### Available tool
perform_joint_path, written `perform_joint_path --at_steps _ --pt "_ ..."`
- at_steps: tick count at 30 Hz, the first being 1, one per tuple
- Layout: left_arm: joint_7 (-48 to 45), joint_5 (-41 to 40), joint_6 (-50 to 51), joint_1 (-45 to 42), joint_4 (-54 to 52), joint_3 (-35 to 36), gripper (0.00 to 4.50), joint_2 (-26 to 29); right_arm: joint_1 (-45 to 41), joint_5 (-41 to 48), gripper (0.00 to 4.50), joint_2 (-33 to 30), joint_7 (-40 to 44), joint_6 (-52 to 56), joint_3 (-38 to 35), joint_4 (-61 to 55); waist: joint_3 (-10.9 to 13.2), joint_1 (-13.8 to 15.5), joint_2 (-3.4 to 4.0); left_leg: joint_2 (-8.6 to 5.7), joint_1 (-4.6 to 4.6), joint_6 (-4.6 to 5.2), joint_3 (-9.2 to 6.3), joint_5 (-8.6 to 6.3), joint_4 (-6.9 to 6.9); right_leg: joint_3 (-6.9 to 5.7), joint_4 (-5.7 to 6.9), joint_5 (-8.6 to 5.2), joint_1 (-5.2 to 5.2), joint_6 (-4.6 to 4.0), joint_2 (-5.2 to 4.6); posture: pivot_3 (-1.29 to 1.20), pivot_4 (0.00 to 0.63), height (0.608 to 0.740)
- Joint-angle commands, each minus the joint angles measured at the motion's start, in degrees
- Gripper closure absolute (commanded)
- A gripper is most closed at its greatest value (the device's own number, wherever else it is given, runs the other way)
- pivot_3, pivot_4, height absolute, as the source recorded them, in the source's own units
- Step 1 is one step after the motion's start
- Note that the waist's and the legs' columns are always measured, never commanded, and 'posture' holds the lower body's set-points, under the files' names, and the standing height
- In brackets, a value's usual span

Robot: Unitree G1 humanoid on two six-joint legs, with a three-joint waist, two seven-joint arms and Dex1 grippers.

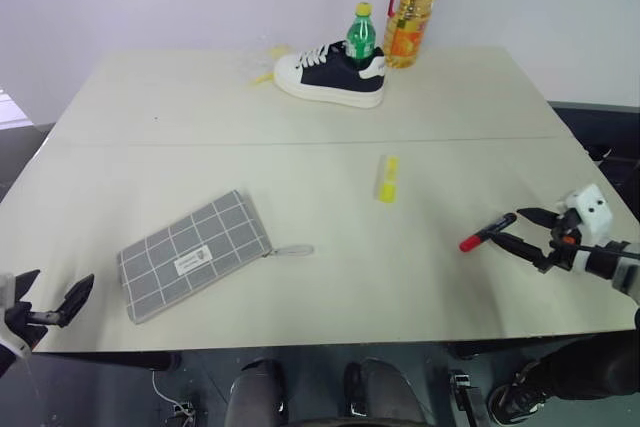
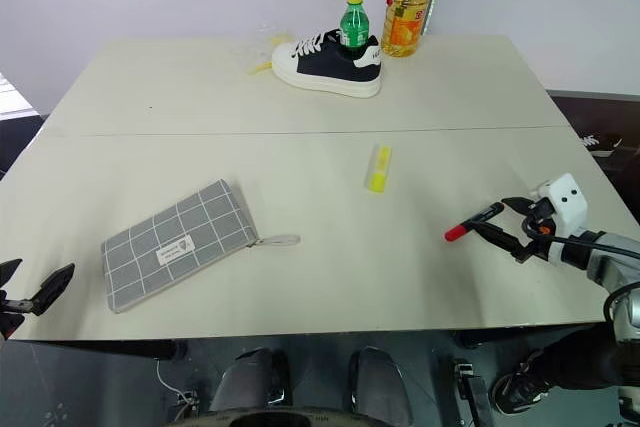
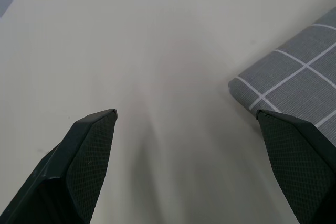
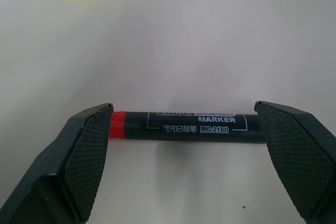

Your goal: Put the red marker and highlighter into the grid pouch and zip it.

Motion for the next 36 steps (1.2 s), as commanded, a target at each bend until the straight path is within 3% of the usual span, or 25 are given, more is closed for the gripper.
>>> perform_joint_path --at_steps 1,5,11,14,21,28,36 --pt "0.37 0.39 -0.52 0.4 -1.18 0.9 0.04 0.56 -0.96 1.2 0.0 0.01 -0.35 1.06 -0.48 -3.11 0.0 0.0 0.0 0.0 0.0 0.0 0.0 0.0 0.0 0.0 0.0 0.0 0.0 0.0 0.0 0.0 0.15 0.705" --pt "0.67 -1.42 0.26 -0.15 -1.99 1.89 0.04 -0.29 -3.18 2.26 0.0 0.0 -0.4 3.01 1.02 -6.61 0.0 -0.01 0.01 0.0 0.0 0.0 0.0 0.0 0.0 0.0 0.0 0.0 0.0 0.0 0.0 0.0 0.15 0.705" --pt "1.9 0.13 -2.17 -0.89 -2.4 0.55 0.04 -1.32 -11.02 6.3 0.0 5.6 -2.09 8.99 7.78 -16.87 -0.02 -0.26 -0.02 0.08 0.0 0.0 -0.03 0.0 -0.01 0.01 0.0 0.02 -0.03 -0.03 0.1 0.0 0.15 0.705" --pt "3.76 0.14 -4.32 -2.01 -3.51 0.29 0.0 -3.64 -18.0 8.19 0.93 13.41 -4.29 12.25 15.5 -22.4 -0.01 -0.44 0.0 0.09 0.0 0.0 -0.03 0.0 -0.01 0.03 0.01 0.06 -0.06 -0.08 0.12 0.0 0.15 0.705" --pt "4.17 1.61 -6.89 -1.81 -4.19 -1.37 0.0 -5.5 -24.03 0.41 4.39 20.71 -7.96 11.68 29.82 -22.67 -0.13 0.28 -0.19 0.0 -0.19 0.01 -0.13 0.0 0.02 -0.07 0.05 0.13 -0.13 -0.01 0.14 0.0 0.15 0.705" --pt "3.06 3.88 -8.76 -2.37 -4.28 -3.93 0.0 -4.26 -27.0 -12.77 4.48 34.52 -14.4 8.11 47.4 -14.15 -0.19 -0.68 -0.28 0.09 -0.19 0.01 -0.16 0.0 0.13 -0.1 0.14 0.19 -0.15 0.0 0.22 0.0 0.15 0.705" --pt "2.83 4.75 -10.79 -1.81 -3.31 -4.5 0.0 -4.21 -31.94 -18.77 4.48 43.38 -15.36 6.84 53.43 -2.7 -0.21 -0.45 -0.32 0.07 -0.22 -0.02 -0.11 0.02 0.15 -0.1 0.4 0.22 -0.28 0.06 0.22 0.0 0.15 0.705"
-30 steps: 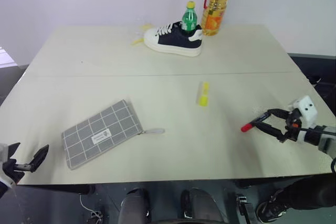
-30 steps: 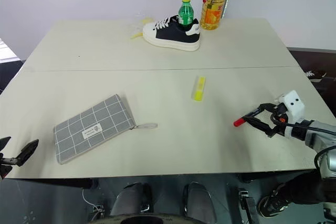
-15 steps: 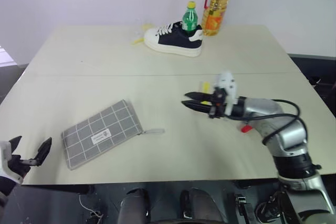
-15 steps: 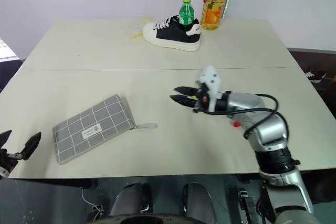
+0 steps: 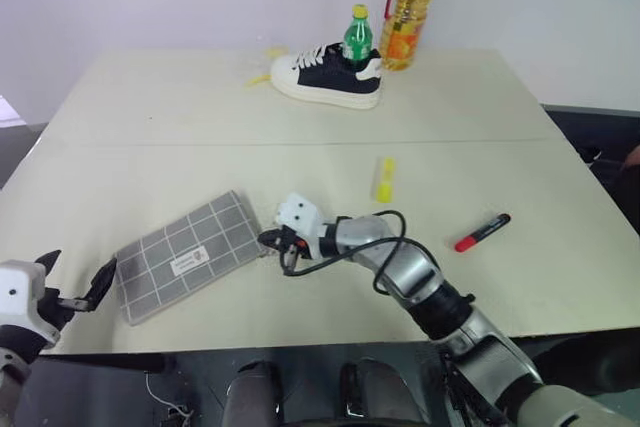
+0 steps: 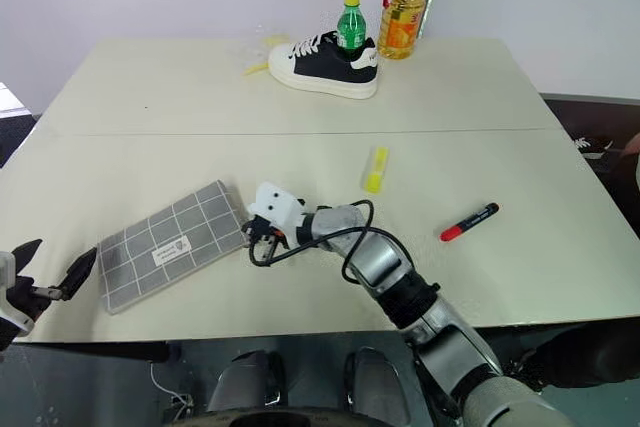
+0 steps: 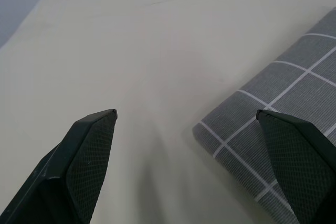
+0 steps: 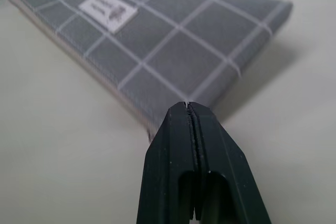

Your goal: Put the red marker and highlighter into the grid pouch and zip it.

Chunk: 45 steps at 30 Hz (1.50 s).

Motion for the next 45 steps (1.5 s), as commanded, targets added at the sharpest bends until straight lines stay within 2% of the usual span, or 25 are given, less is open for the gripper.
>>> perform_joint_path --at_steps 1,7,13,17,21,28,31,38,43,45 --pt "-0.39 0.64 -1.81 0.96 -0.84 0.45 0.0 0.5 -1.73 -3.11 4.48 1.83 0.03 -0.87 2.56 3.57 -0.01 -0.07 -0.02 0.0 0.0 0.0 0.0 0.0 0.0 0.0 0.0 0.0 0.0 0.0 0.0 0.0 0.15 0.705" --pt "-1.76 2.93 -5.1 4.85 -1.54 1.55 0.0 1.35 -1.88 -5.16 4.48 3.15 -0.43 2.21 2.56 6.39 -0.04 -0.17 -0.05 0.03 0.04 -0.01 0.0 0.0 -0.01 0.0 0.07 -0.01 -0.02 -0.01 0.0 0.0 0.15 0.705" --pt "-7.46 13.33 -17.95 12.69 3.95 2.44 0.0 8.84 -1.85 -5.12 4.48 4.03 0.37 3.11 2.14 6.61 -0.09 -0.19 -0.09 0.05 0.04 -0.03 0.03 -0.02 -0.04 0.0 0.15 -0.11 -0.16 -0.18 -0.05 0.0 0.15 0.705" --pt "-9.89 20.06 -29.34 14.46 8.68 -0.42 0.0 13.77 -2.11 -5.41 4.48 4.7 0.51 2.97 2.14 7.41 -0.1 -0.06 -0.09 0.06 0.03 -0.17 0.06 -0.1 -0.05 0.0 0.18 -0.12 -0.22 -0.21 -0.15 0.0 0.15 0.705" --pt "-9.67 24.76 -39.44 11.83 13.68 -4.85 0.0 16.96 -2.25 -5.73 4.48 5.53 0.73 2.78 1.98 8.08 -0.12 0.01 -0.07 0.05 0.02 -0.19 0.23 -0.11 -0.07 0.0 0.32 -0.12 -0.39 -0.21 -0.25 0.0 0.15 0.705" --pt "-3.33 34.13 -53.87 2.26 24.81 -12.22 0.0 20.54 -2.43 -6.27 4.48 6.44 0.64 2.43 1.57 8.89 -0.24 -0.02 0.11 0.04 0.03 -0.06 0.38 -0.04 -0.09 -0.01 0.45 -0.11 -0.53 -0.19 -0.27 0.0 0.15 0.705" --pt "-0.71 36.36 -60.81 -1.32 30.46 -14.64 0.88 22.4 -2.27 -6.43 4.5 6.31 0.34 2.45 1.14 8.75 -0.33 0.11 0.25 0.03 0.03 -0.05 0.42 -0.03 -0.11 -0.02 0.48 -0.1 -0.56 -0.18 -0.26 0.0 0.15 0.705" --pt "3.81 37.46 -72.17 -6.72 39.79 -19.48 4.45 24.92 -1.83 -6.59 4.5 5.97 -0.53 2.57 0.58 8.32 -0.35 0.12 0.21 0.03 0.0 -0.05 0.45 -0.03 -0.1 -0.05 0.49 -0.06 -0.6 -0.1 -0.24 0.0 0.15 0.705" --pt "5.48 36.21 -73.45 -7.37 39.46 -21.91 4.49 24.5 -1.71 -6.28 4.5 5.85 -0.85 2.79 -0.03 8.31 -0.35 0.2 0.21 0.01 0.0 -0.04 0.47 -0.03 -0.1 -0.08 0.52 -0.03 -0.61 -0.04 -0.27 0.0 0.15 0.705" --pt "5.02 32.85 -70.67 -6.59 37.73 -22.64 4.49 23.45 -1.79 -6.28 4.5 5.9 -1.19 2.22 -0.44 8.46 -0.35 0.24 0.21 0.01 0.0 -0.04 0.47 -0.02 -0.09 -0.08 0.51 -0.02 -0.6 -0.03 -0.27 0.0 0.15 0.705"
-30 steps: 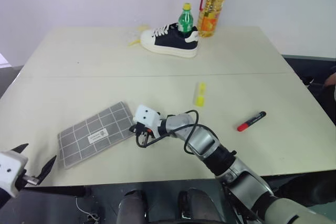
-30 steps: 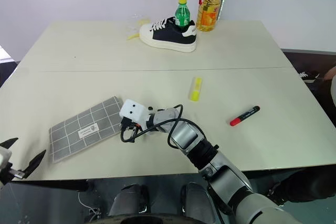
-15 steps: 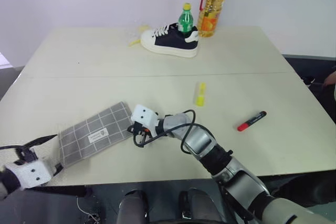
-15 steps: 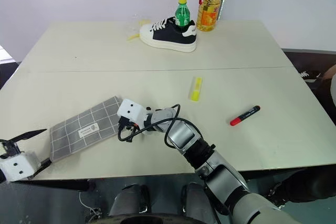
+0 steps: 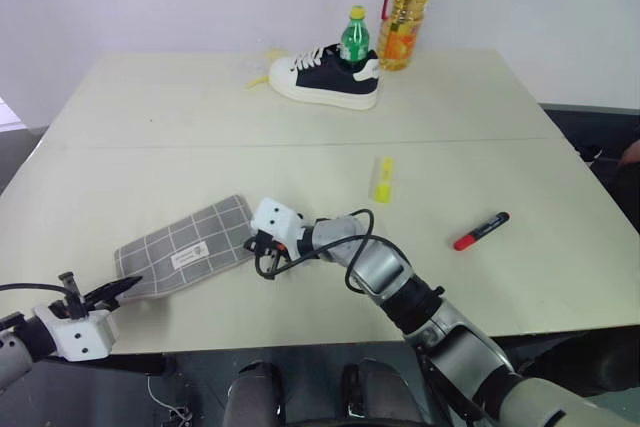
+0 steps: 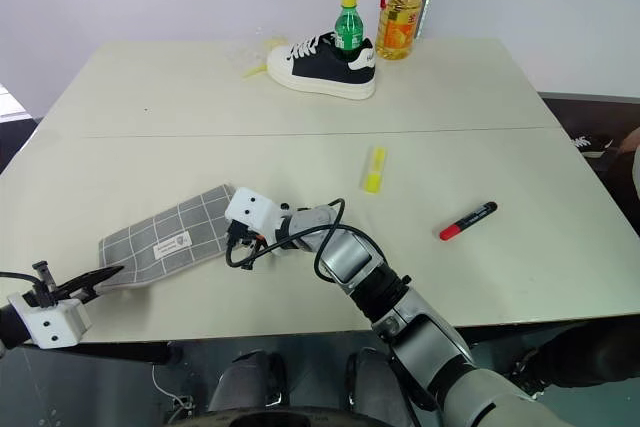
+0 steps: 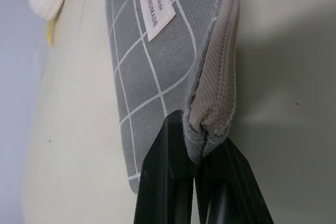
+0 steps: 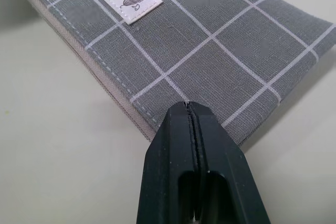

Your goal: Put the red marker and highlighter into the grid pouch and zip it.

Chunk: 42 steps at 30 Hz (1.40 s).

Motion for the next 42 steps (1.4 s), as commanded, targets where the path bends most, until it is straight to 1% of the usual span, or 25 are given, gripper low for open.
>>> perform_joint_path --at_steps 1,3,4,6,8,10,12,14,16,18,22,26,30,31,33,36,37,38,42 --pt "-0.55 -6.16 3.53 1.39 -4.15 -2.82 4.49 -1.82 0.37 -0.6 4.5 -0.17 -0.89 -0.2 -1.32 0.96 0.0 0.03 0.0 0.0 -0.01 0.0 0.0 0.0 0.0 0.0 0.0 0.0 0.0 0.0 -0.01 0.0 0.15 0.705" --pt "-2.37 -14.51 12.46 3.15 -10.44 -3.6 4.49 -4.08 -1.39 0.19 4.5 -0.6 -1.45 -1.44 -4.27 1.32 0.01 0.06 0.01 -0.01 -0.01 0.0 0.0 0.0 0.01 0.0 0.0 0.01 0.0 0.01 -0.01 0.0 0.15 0.705" --pt "-3.09 -17.23 15.91 3.88 -13.22 -3.8 4.49 -4.82 -2.11 0.55 4.5 -0.83 -1.58 -1.97 -5.56 1.47 0.01 0.06 0.0 -0.02 -0.01 0.0 0.01 0.0 0.01 0.0 0.01 0.01 0.01 0.02 -0.02 0.0 0.15 0.705" --pt "-3.96 -20.87 22.21 5.18 -18.86 -3.64 4.49 -5.93 -3.45 1.22 4.5 -1.52 -1.58 -3.33 -8.03 1.58 0.01 0.07 -0.01 -0.01 -0.04 0.0 0.0 0.0 0.05 0.0 0.02 0.02 0.0 0.03 -0.01 0.0 0.15 0.705" --pt "-3.86 -24.76 30.66 6.22 -26.04 -3.49 4.49 -7.29 -5.45 3.56 4.5 -3.63 0.33 -3.13 -12.17 0.54 0.04 -0.04 -0.06 0.0 -0.07 0.0 -0.03 0.01 0.07 -0.02 0.02 0.02 -0.01 0.04 0.02 0.0 0.15 0.705" --pt "-3.19 -26.63 37.96 6.62 -31.91 -3.44 4.5 -8.48 -7.14 5.47 3.96 -6.49 2.43 -2.61 -15.5 -0.46 0.04 -0.04 -0.06 0.0 -0.06 0.0 -0.03 0.01 0.06 -0.02 0.03 0.03 0.0 0.05 0.02 0.0 0.15 0.705" --pt "-1.27 -28.75 46.63 5.57 -38.46 -4.41 4.5 -10.12 -8.92 5.98 3.32 -12.14 4.7 -3.29 -18.96 -0.89 0.07 -0.02 -0.03 -0.01 -0.06 0.0 -0.04 0.01 0.05 -0.02 0.02 0.03 0.02 0.05 0.03 0.0 0.15 0.705" --pt "0.34 -30.88 54.23 3.89 -43.31 -5.2 4.5 -12.19 -9.52 7.02 2.2 -16.31 6.72 -3.15 -21.19 -1.68 0.08 0.14 -0.02 -0.05 -0.08 0.01 -0.05 0.01 0.04 -0.02 -0.02 0.03 0.03 0.06 0.01 0.0 0.15 0.705" --pt "0.73 -31.27 58.5 2.84 -46.1 -5.57 4.5 -13.68 -9.0 7.67 1.25 -18.27 7.95 -2.67 -21.5 -2.88 0.04 -0.09 -0.07 -0.06 -0.08 0.01 -0.04 0.01 0.02 -0.02 -0.04 0.03 0.06 0.07 0.02 0.0 0.15 0.705" --pt "1.25 -30.45 61.58 1.5 -48.08 -6.69 4.5 -15.12 -7.79 7.75 1.25 -19.53 8.69 -1.51 -21.18 -4.67 0.0 -0.71 -0.14 -0.07 -0.06 0.01 -0.02 0.01 -0.01 -0.01 -0.04 0.03 0.28 0.07 0.14 0.0 0.15 0.705" --pt "1.45 -28.84 65.03 -0.19 -50.11 -8.3 4.5 -17.19 -6.6 9.38 1.25 -17.87 6.33 4.97 -22.09 -6.53 0.03 -1.66 -0.1 0.03 0.03 -0.02 -0.1 0.04 -0.08 -0.01 0.0 0.02 0.3 0.04 0.35 0.0 0.15 0.705" --pt "1.63 -27.36 66.89 -2.16 -50.6 -9.69 4.5 -18.92 -6.56 10.76 1.25 -12.22 1.05 10.36 -22.63 -6.97 0.03 -1.63 -0.09 0.03 0.04 -0.04 -0.12 0.05 -0.05 -0.01 0.02 0.03 0.29 0.04 0.34 0.0 0.15 0.705" --pt "1.03 -26.47 67.25 -3.03 -50.47 -9.68 4.5 -19.63 -7.16 9.74 1.25 -8.88 -3.98 12.41 -22.89 -5.64 0.04 -1.33 -0.07 0.01 0.01 -0.05 -0.14 0.05 -0.03 -0.01 0.01 0.03 0.31 0.03 0.31 0.0 0.15 0.705" --pt "0.9 -26.33 67.25 -3.18 -50.35 -9.56 4.5 -19.71 -7.32 9.97 1.48 -8.42 -4.55 12.82 -23.16 -5.41 0.04 -1.22 -0.07 0.0 0.01 -0.05 -0.14 0.05 -0.03 -0.01 -0.01 0.03 0.31 0.03 0.28 0.0 0.15 0.705" --pt "0.65 -26.05 67.22 -3.38 -50.18 -9.35 4.5 -19.81 -7.61 10.39 2.1 -7.97 -5.13 13.3 -23.34 -5.21 0.05 -1.15 -0.06 0.0 -0.01 -0.05 -0.14 0.05 -0.01 -0.01 -0.03 0.03 0.33 0.03 0.22 0.0 0.15 0.705" --pt "0.48 -25.58 67.12 -3.46 -50.12 -9.23 4.5 -19.91 -7.94 10.6 3.79 -7.79 -5.55 13.5 -23.18 -5.17 0.05 -1.27 -0.06 -0.02 -0.01 -0.05 -0.14 0.05 -0.01 -0.01 -0.04 0.03 0.36 0.03 0.19 0.0 0.15 0.705" --pt "0.47 -25.34 67.07 -3.43 -50.13 -9.24 4.5 -19.92 -7.95 10.65 4.27 -7.81 -5.59 13.58 -23.08 -5.27 0.05 -1.32 -0.06 -0.02 -0.01 -0.05 -0.14 0.05 -0.01 -0.01 -0.04 0.03 0.35 0.03 0.2 0.0 0.15 0.705" --pt "0.62 -24.7 67.02 -3.54 -50.01 -9.36 4.5 -19.87 -7.97 10.67 4.46 -7.83 -5.59 13.78 -22.89 -5.43 0.05 -1.36 -0.06 -0.03 0.0 -0.05 -0.14 0.05 -0.02 -0.01 -0.03 0.03 0.35 0.03 0.21 0.0 0.15 0.705" --pt "1.98 -21.33 67.67 -5.14 -49.68 -11.06 4.5 -20.37 -7.53 9.37 4.46 -8.38 -5.26 14.43 -19.64 -7.84 0.05 -1.39 -0.05 -0.03 -0.01 -0.05 -0.14 0.05 -0.02 -0.01 -0.04 0.03 0.35 0.03 0.24 0.0 0.15 0.705"
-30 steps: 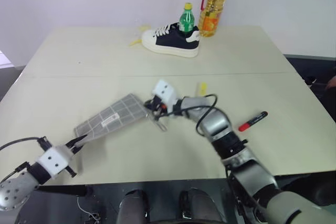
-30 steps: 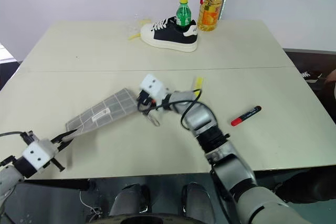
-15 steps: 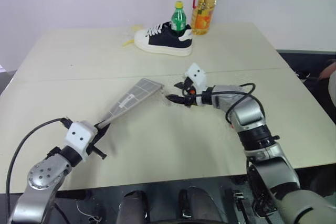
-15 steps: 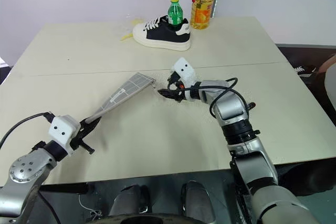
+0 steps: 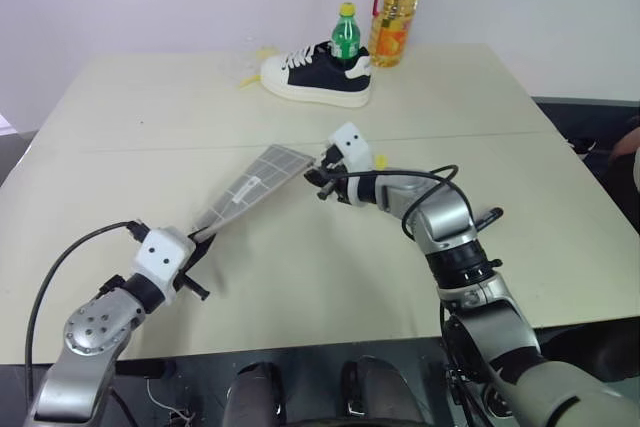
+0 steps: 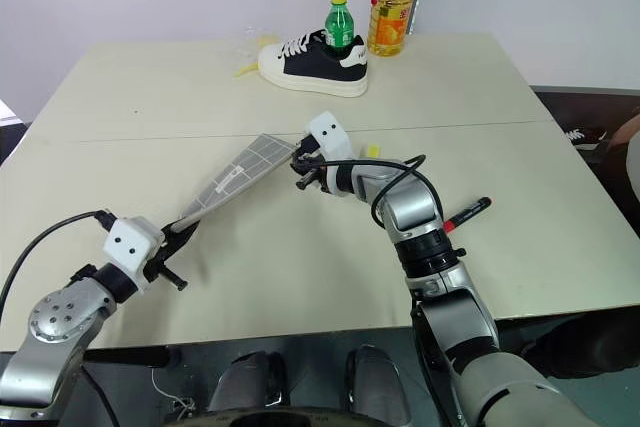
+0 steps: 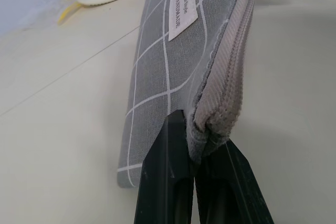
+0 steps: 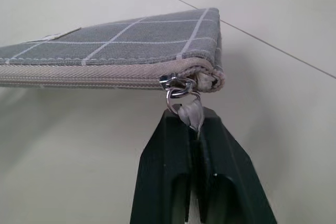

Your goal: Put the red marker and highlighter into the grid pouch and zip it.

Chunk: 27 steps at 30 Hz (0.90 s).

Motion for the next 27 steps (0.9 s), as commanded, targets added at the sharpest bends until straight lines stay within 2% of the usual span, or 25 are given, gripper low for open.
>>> perform_joint_path --at_steps 1,7,16,27 --pt "1.4 3.22 0.66 -1.98 -1.09 -1.62 4.5 -0.64 -1.07 -1.13 4.46 -0.6 0.14 -0.1 3.04 -4.14 -0.01 -0.01 -0.01 0.0 0.0 0.0 0.0 0.0 0.0 0.0 0.0 0.0 0.0 0.0 0.0 0.0 0.15 0.705" --pt "5.35 8.78 4.8 -6.8 -1.85 -7.21 4.5 -5.01 -0.88 -5.06 4.46 -2.28 0.27 -1.37 9.57 -6.16 -0.03 0.18 -0.05 -0.03 0.0 0.0 -0.01 0.0 0.02 0.0 0.0 0.0 0.03 0.01 -0.01 0.0 0.15 0.705" --pt "9.03 16.35 9.82 -14.71 0.02 -15.28 4.5 -10.81 -0.99 -6.32 4.46 -2.6 3.12 0.39 16.03 -13.59 -0.05 0.19 -0.08 -0.03 -0.01 0.0 -0.01 0.0 0.03 0.0 0.0 0.01 0.03 0.01 0.01 0.0 0.15 0.705" --pt "11.64 19.23 13.07 -19.7 1.25 -17.63 4.5 -15.76 -1.02 -6.18 4.46 -3.17 5.35 2.2 19.33 -18.99 -0.06 0.26 -0.11 -0.03 -0.01 0.01 -0.03 0.01 0.05 -0.01 0.01 0.01 0.04 0.01 0.01 0.0 0.15 0.705"
